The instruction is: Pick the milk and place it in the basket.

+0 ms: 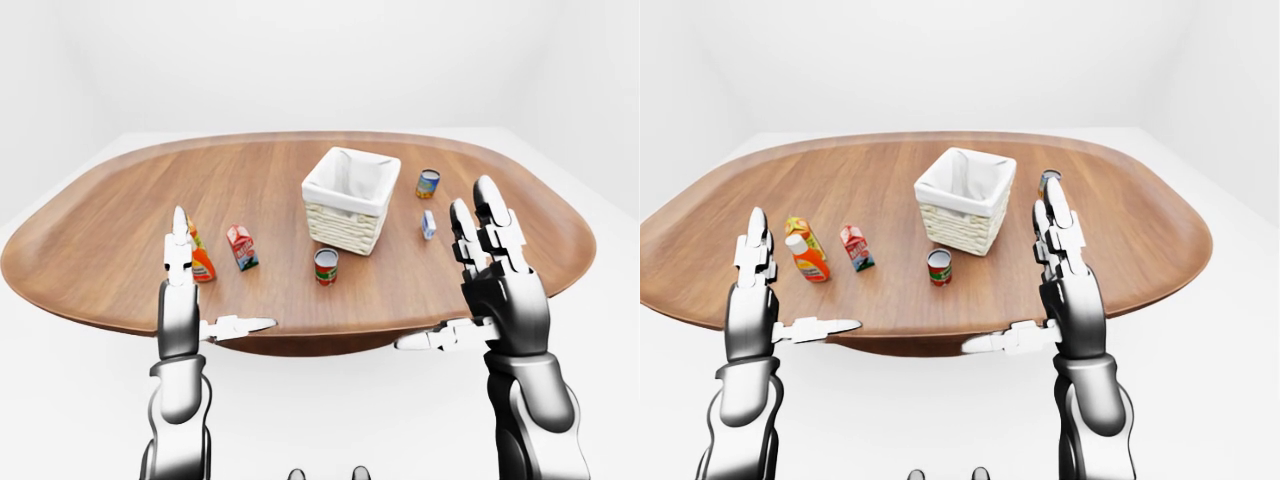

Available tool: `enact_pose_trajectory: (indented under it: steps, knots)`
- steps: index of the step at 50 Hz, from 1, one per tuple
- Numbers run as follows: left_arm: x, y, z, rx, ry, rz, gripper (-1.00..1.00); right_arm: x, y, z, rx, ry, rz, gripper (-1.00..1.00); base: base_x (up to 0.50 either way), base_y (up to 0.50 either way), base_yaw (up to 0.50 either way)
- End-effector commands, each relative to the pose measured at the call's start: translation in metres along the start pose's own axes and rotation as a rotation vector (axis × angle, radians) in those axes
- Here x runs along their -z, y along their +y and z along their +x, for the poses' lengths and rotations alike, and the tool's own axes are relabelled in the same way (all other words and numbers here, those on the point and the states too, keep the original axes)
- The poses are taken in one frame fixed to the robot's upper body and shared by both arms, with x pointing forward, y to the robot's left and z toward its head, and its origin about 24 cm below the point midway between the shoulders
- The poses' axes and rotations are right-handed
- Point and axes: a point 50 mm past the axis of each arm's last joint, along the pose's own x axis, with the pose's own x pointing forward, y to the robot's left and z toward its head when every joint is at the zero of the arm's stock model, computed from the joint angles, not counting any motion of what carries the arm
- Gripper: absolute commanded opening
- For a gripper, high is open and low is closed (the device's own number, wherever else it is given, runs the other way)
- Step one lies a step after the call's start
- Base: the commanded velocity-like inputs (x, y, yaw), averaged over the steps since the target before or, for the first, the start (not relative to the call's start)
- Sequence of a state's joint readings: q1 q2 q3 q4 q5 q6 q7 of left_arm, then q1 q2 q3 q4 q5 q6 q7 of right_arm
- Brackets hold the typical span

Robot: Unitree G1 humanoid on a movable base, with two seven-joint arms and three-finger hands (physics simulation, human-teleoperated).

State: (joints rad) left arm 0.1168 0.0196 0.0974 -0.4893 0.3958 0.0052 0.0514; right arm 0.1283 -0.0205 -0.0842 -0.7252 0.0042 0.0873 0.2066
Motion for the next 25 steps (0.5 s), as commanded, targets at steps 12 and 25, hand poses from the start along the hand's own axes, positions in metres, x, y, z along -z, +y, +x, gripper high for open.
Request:
enact_pose_trajectory:
  steps: [12, 25]
  knots:
    - [0.0003, -0.002, -0.0019, 0.002, -0.009, 0.014, 1.0, -0.0034, -0.0005, -0.0003, 0.001, -0.014, -0.001, 1.0, 0.16, 0.0, 0.0]
    - [0.0009, -0.0022, -0.0019, -0.004, -0.012, 0.021, 1.0, -0.0058, 0.0001, -0.0005, 0.001, -0.023, -0.006, 1.0, 0.16, 0.0, 0.0]
